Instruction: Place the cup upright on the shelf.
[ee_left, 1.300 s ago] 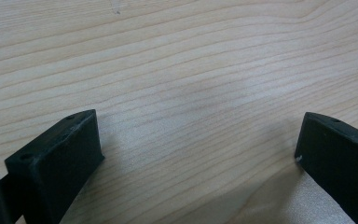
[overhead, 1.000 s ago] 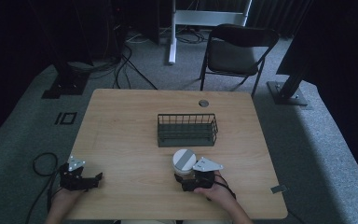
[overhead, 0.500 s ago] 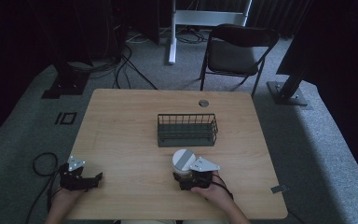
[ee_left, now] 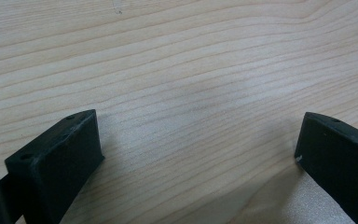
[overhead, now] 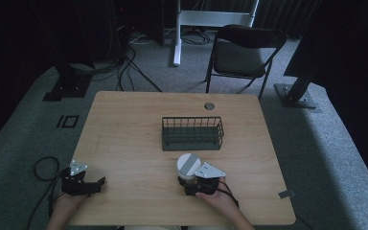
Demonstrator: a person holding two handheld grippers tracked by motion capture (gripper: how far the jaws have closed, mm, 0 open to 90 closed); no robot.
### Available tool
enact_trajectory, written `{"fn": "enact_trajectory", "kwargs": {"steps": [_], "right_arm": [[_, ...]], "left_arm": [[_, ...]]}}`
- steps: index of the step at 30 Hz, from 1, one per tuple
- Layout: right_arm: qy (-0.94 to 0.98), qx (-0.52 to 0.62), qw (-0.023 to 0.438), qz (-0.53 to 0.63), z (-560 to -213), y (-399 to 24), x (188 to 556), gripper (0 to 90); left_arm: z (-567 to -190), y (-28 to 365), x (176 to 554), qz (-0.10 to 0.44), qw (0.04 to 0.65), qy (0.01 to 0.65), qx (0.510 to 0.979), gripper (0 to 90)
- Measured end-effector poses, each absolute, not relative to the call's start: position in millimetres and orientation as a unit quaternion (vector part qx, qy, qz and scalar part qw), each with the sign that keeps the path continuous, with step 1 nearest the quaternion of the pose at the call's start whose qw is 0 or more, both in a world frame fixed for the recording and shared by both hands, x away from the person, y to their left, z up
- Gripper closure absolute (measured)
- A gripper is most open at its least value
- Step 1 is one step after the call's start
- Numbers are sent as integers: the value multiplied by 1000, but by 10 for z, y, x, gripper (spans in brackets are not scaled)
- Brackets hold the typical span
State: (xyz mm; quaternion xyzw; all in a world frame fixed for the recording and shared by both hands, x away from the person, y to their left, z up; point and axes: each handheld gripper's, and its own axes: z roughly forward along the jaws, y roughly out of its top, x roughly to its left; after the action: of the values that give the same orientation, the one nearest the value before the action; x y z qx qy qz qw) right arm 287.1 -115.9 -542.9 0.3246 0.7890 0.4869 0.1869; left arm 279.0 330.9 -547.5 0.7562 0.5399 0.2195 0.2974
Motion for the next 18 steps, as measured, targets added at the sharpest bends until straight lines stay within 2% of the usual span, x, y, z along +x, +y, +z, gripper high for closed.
{"fn": "enact_trajectory", "kwargs": {"steps": [18], "right_arm": [[778,351,169,492,-5306,-1198,2874,185]], "left_arm": [[-5475,3309,2790,220,297,540,756,6]]}}
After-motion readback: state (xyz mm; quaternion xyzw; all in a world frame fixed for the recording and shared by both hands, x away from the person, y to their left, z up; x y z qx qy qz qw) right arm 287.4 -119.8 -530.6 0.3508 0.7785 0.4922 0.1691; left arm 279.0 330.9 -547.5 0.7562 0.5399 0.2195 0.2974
